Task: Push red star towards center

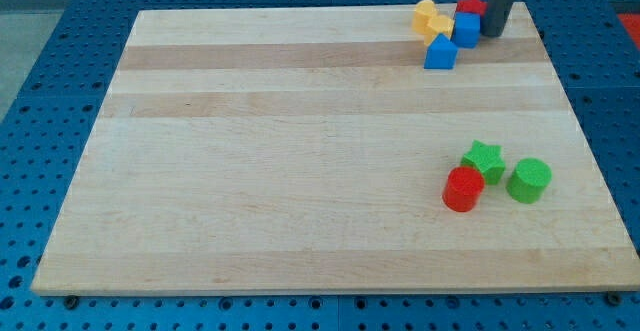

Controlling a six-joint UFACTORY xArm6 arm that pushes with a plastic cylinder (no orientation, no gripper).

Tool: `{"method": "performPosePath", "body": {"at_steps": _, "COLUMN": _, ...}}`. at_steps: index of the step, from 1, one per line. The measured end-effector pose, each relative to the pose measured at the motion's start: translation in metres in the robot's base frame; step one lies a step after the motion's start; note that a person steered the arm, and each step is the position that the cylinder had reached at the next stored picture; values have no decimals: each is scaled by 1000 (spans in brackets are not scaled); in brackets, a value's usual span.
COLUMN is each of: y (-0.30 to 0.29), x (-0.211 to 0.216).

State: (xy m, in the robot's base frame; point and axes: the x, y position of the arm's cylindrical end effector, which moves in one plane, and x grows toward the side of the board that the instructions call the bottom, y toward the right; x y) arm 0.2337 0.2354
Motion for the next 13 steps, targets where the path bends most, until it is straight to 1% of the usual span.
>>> {"method": "performPosePath", "body": {"at_steps": 1, "y": 51, "x": -6}}
{"method": "performPosePath", "body": {"at_steps": 2, "y": 55, "x": -40}}
{"method": "performPosePath", "body": {"at_steps": 3, "y": -38, "x": -22}}
{"method": "performPosePath", "body": {"at_steps": 4, "y": -121, "x": 16}}
{"method": "performPosePath", "body": {"at_steps": 6, "y": -128, "x": 61}}
{"method": "performPosePath", "body": {"at_steps": 7, "y": -139, "x": 62}}
{"method": "performPosePath", "body": {"at_steps": 8, "y": -139, "x": 51}}
{"method": "performPosePath", "body": {"at_steps": 9, "y": -166, "x": 51}}
{"method": "performPosePath", "body": {"at_steps": 10, "y": -225, "x": 53}}
{"method": "performPosePath", "body": {"at_steps": 12, "y": -188, "x": 60}}
{"method": "performPosePath", "body": {"at_steps": 13, "y": -236, "x": 47}}
